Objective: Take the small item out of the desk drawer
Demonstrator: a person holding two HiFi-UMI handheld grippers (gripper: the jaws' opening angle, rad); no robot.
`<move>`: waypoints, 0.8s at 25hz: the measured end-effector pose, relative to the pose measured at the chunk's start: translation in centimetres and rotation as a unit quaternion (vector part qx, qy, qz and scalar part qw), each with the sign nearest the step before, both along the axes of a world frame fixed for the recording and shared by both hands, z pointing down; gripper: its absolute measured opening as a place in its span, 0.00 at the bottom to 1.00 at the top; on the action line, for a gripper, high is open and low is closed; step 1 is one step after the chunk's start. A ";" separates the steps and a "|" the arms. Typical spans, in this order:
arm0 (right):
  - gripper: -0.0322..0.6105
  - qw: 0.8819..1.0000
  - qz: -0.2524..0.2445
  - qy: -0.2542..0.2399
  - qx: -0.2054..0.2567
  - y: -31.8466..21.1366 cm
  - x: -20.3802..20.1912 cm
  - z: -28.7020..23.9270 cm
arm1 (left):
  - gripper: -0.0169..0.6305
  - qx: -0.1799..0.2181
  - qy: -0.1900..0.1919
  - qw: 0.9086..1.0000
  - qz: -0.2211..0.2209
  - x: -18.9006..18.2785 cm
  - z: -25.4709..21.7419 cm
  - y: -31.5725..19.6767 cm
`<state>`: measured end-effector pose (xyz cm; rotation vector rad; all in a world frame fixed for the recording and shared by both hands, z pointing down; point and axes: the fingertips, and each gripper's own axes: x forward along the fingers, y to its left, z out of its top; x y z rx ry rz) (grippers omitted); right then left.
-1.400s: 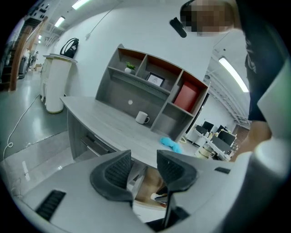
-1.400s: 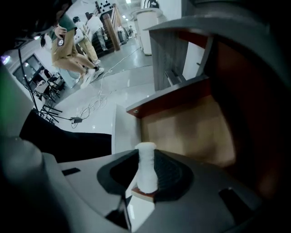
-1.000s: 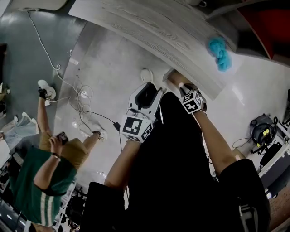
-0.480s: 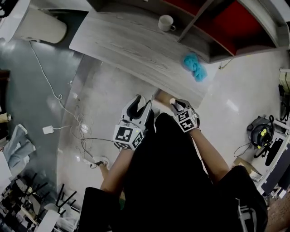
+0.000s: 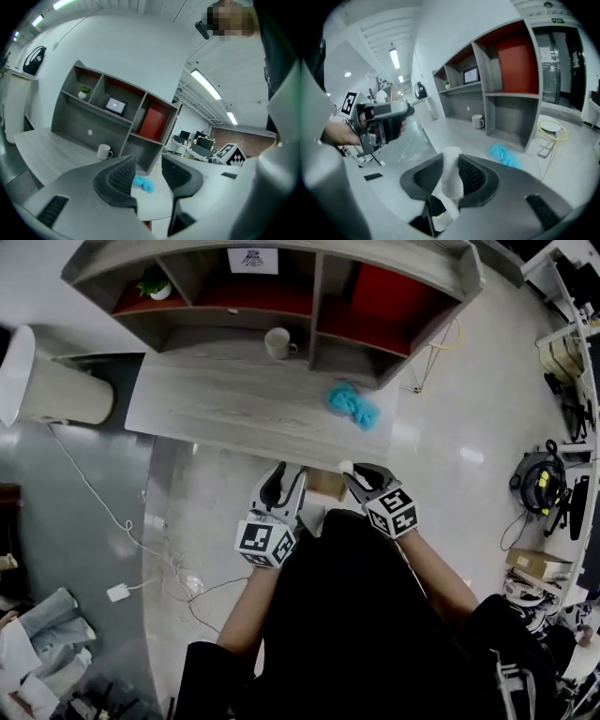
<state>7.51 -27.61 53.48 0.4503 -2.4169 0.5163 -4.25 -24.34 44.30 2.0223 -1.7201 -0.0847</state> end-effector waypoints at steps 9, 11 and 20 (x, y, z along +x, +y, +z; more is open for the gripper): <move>0.21 0.976 0.174 -0.122 0.051 -2.9 1.6 -10.9 | 0.27 0.040 0.015 0.990 0.132 2.1 -4.4 -3.5; 0.21 0.963 0.215 -0.150 0.066 -3.5 2.2 -13.1 | 0.26 0.044 0.016 0.987 0.154 2.1 -5.4 -4.0; 0.21 0.927 0.289 -0.184 0.155 -3.1 2.8 -20.3 | 0.16 0.102 0.007 0.974 0.203 1.0 -10.7 -4.6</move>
